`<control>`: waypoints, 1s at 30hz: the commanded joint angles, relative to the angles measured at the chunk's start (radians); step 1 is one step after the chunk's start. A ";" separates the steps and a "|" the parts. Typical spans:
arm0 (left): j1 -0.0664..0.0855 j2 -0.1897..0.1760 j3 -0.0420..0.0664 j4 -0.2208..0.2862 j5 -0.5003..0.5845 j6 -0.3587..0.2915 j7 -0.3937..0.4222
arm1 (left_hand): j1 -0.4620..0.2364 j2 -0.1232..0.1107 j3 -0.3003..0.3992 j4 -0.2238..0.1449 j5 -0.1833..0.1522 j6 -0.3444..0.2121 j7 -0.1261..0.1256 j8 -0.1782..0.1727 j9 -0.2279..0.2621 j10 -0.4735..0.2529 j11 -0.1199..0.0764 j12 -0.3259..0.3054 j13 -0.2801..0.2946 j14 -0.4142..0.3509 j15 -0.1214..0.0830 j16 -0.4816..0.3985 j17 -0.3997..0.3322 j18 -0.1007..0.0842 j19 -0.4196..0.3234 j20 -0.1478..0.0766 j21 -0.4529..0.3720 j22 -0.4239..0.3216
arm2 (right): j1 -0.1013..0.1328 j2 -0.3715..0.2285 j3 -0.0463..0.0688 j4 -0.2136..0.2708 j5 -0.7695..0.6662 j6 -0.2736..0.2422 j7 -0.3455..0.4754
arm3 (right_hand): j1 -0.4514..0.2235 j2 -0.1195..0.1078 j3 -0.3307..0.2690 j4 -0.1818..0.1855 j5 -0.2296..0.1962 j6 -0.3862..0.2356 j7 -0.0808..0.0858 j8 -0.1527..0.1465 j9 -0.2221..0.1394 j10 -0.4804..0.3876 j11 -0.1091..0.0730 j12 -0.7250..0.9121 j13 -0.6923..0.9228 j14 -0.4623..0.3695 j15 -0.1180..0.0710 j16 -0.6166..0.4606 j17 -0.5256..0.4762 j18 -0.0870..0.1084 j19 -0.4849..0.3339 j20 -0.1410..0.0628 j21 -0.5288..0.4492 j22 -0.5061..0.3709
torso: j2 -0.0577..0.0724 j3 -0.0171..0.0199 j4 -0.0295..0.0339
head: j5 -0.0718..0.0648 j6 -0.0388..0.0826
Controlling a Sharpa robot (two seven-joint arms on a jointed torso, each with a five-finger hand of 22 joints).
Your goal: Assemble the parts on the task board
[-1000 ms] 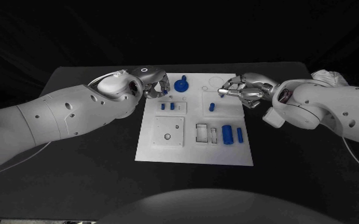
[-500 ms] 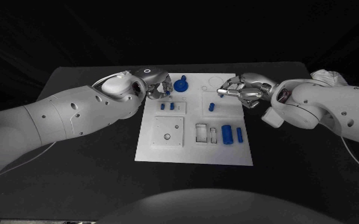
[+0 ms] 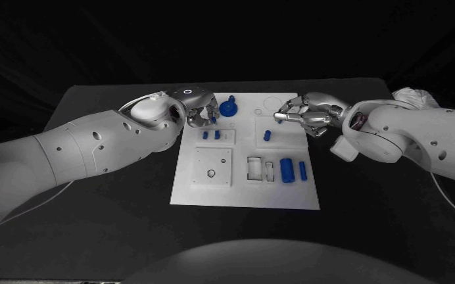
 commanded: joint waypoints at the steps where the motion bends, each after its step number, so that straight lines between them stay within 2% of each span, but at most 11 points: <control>1: -0.001 0.002 0.001 0.000 0.004 0.027 -0.003 | 0.001 0.000 0.001 -0.003 0.000 -0.007 0.004 -0.003 -0.001 0.001 0.008 -0.004 -0.001 0.019 0.006 -0.005 -0.002 -0.002 0.011 -0.001 -0.007 0.165 | -0.001 0.000 0.000 0.001 -0.004 0.017 0.002 | 0.012 0.002 0.000 0.003 0.007 0.007 0.001 0.003 0.000 0.120 -0.019 -0.004 0.077 0.104 -0.008 0.003 0.263 0.009 -0.008 -0.002 -0.006 0.213 | -0.001 -0.0001 0.0006 | -0.001 0.000; 12: -0.007 0.006 0.001 -0.005 0.001 0.049 -0.005 | 0.002 0.000 0.003 -0.005 0.001 -0.009 0.004 -0.006 -0.003 -0.002 0.009 -0.008 -0.003 0.016 0.007 -0.011 -0.010 -0.001 0.008 0.001 -0.013 0.163 | -0.001 -0.002 0.000 0.003 -0.004 0.019 0.001 | 0.013 0.002 0.001 0.004 0.007 0.008 0.001 0.002 -0.001 0.120 -0.019 -0.004 0.077 0.104 -0.008 0.003 0.263 0.008 -0.007 -0.002 -0.005 0.213 | -0.001 0.0001 0.0011 | -0.003 0.000; 30: -0.020 0.027 0.001 -0.030 0.001 0.021 0.011 | 0.009 0.003 0.009 -0.013 0.005 -0.021 0.003 -0.015 -0.008 0.001 0.008 -0.012 -0.003 0.008 0.007 -0.021 -0.024 0.001 0.003 0.002 -0.023 0.160 | -0.001 -0.005 0.000 0.005 -0.001 0.022 0.000 | 0.013 0.002 0.001 0.004 0.006 0.009 0.001 0.002 -0.002 0.120 -0.018 -0.004 0.077 0.104 -0.008 0.003 0.263 0.008 -0.007 -0.002 -0.005 0.213 | 0.000 -0.0002 0.0008 | -0.004 0.000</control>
